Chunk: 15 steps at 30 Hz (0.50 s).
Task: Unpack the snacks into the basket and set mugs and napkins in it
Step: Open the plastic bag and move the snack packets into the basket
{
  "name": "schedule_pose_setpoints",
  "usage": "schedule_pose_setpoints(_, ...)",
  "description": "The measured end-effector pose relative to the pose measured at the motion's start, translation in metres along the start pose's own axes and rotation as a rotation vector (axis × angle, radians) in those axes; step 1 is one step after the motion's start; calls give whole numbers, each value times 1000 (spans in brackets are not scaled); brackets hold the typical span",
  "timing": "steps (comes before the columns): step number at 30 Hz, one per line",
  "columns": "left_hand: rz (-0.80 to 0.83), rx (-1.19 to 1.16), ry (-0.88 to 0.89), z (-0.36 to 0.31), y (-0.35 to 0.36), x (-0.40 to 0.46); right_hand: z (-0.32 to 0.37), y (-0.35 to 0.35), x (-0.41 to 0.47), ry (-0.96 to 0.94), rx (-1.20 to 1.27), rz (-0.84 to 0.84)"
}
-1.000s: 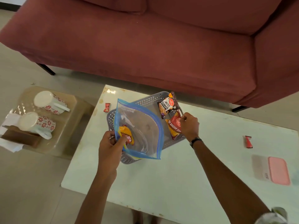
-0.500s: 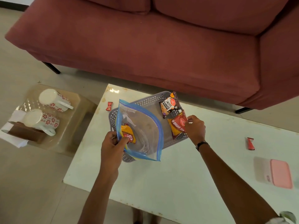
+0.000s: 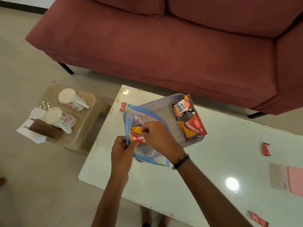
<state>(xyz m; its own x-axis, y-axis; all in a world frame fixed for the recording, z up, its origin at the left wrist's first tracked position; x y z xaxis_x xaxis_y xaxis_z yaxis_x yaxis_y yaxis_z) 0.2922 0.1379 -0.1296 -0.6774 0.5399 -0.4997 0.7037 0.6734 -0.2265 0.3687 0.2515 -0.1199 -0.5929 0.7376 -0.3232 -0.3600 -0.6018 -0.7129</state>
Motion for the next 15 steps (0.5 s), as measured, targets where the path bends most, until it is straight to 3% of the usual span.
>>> schedule_pose_setpoints(5,-36,-33,8,6,-16,0,-14,74,52,110,-152,217)
schedule_pose_setpoints(15,-49,-16,-14,18,-22,10,-13,135,69,104,-225,146)
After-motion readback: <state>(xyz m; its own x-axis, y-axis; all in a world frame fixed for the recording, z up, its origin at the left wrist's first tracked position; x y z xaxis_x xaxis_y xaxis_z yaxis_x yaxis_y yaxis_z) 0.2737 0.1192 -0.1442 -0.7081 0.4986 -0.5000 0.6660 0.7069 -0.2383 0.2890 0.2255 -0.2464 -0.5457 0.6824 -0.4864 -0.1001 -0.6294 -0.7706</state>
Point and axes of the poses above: each hand's wrist, its own x-axis towards the middle knuckle, its own y-axis out of the palm, z = x × y, the point moved 6 cm from there along x, towards the middle knuckle, and after that the axes turned 2 degrees about -z, right-handed, at the moved point
